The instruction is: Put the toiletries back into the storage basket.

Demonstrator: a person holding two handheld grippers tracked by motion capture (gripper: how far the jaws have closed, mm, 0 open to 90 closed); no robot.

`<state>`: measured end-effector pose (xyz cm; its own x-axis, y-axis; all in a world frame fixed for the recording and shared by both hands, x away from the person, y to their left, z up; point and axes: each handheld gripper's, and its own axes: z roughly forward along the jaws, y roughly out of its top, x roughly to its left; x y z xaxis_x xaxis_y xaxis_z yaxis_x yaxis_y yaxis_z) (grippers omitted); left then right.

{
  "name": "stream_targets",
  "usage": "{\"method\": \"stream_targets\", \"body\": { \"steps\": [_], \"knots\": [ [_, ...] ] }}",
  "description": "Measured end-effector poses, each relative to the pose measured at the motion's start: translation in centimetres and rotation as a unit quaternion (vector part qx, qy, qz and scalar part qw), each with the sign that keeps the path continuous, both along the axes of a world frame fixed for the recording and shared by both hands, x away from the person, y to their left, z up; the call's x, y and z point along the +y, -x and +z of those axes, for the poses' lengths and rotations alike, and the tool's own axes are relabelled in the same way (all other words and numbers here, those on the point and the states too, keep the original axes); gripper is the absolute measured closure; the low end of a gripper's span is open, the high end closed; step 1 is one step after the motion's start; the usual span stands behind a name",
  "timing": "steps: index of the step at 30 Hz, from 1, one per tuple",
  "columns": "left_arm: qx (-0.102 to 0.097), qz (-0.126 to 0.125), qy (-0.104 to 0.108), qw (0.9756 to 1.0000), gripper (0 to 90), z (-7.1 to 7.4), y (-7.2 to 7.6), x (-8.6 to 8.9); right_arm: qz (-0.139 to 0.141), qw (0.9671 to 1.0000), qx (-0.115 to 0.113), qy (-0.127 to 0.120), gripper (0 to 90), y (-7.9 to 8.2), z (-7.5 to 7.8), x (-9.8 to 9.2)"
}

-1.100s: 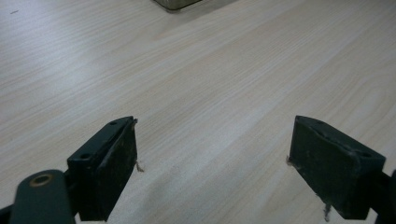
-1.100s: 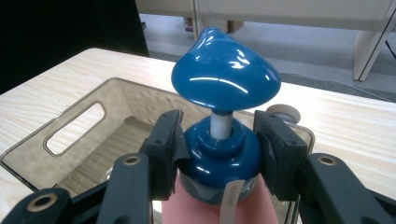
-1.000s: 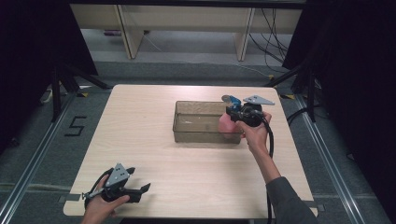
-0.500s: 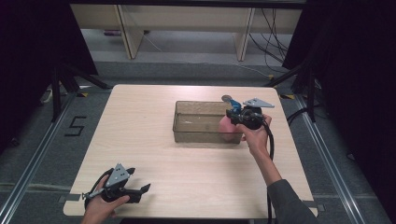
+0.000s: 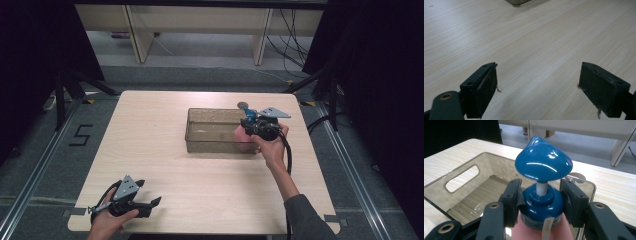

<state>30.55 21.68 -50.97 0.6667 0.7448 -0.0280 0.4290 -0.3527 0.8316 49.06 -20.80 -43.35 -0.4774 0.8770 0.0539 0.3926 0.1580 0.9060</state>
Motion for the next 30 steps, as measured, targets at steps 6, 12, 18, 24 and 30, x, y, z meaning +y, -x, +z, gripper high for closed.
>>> {"method": "stream_targets", "body": {
  "steps": [6,12,18,24,30],
  "knots": [
    [-0.001,-0.003,0.004,1.0000,14.8,0.11,0.03,-0.03,0.005,0.9999,0.006,-0.011,52.9,-0.11,-0.11,-0.33],
    [-0.002,-0.002,0.008,1.0000,14.8,0.10,0.12,-0.18,0.004,0.9999,0.000,-0.013,52.9,-0.04,-0.20,-0.06],
    [-0.002,-0.002,0.009,1.0000,14.8,0.10,0.11,-0.20,0.001,0.9998,0.006,-0.020,52.5,-0.04,-0.22,-0.18],
    [-0.003,-0.002,0.009,0.9999,14.8,0.12,0.10,-0.20,0.003,0.9999,-0.006,-0.013,52.5,-0.20,-0.29,-0.19],
    [-0.002,-0.001,0.010,0.9999,14.8,0.12,0.08,-0.20,-0.001,0.9999,-0.013,-0.009,52.1,-0.26,-0.31,-0.26]
  ]
}}
